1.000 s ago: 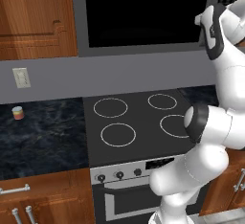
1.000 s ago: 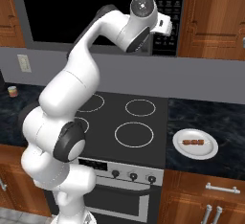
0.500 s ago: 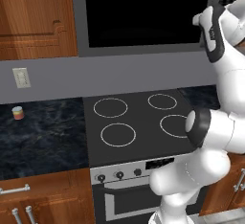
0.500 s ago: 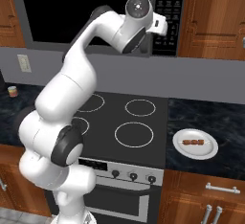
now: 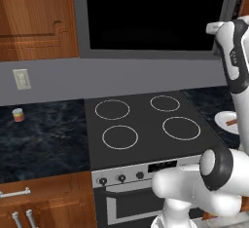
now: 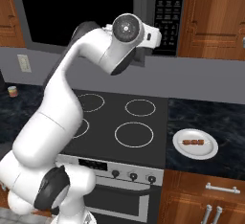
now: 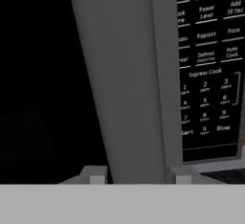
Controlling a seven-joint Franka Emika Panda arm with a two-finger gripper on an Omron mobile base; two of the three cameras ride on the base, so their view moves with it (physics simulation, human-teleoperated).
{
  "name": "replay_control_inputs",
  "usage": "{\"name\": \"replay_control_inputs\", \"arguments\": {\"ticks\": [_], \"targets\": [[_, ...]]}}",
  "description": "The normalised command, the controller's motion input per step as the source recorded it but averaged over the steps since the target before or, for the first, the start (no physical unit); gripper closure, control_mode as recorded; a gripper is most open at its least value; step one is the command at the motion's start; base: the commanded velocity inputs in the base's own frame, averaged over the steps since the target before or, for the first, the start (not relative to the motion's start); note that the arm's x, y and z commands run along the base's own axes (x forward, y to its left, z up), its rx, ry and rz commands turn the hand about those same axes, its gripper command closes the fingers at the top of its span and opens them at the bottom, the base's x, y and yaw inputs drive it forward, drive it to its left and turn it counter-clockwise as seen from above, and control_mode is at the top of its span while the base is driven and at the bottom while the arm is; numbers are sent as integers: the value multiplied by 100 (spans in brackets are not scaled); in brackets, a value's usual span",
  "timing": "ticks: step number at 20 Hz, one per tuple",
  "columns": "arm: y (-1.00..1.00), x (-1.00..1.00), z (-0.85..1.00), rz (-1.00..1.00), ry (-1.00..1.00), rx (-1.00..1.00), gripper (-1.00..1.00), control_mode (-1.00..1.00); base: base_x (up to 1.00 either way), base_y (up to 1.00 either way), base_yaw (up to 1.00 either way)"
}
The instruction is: Pick the kebab skewer from the counter and place it in the microwave. Then turn on the microwave.
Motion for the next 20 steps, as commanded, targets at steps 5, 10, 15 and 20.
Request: {"name": "replay_control_inputs", "arguments": {"ticks": [5, 10, 15, 20], "targets": [[28, -100, 26, -4, -12, -3, 100, -100, 0, 0, 0], [35, -100, 30, -11, -1, -7, 100, -100, 0, 0, 0], [48, -100, 35, -13, 0, -12, 100, -100, 0, 0, 0], [57, -100, 36, -15, 0, -14, 100, -100, 0, 0, 0]]}}
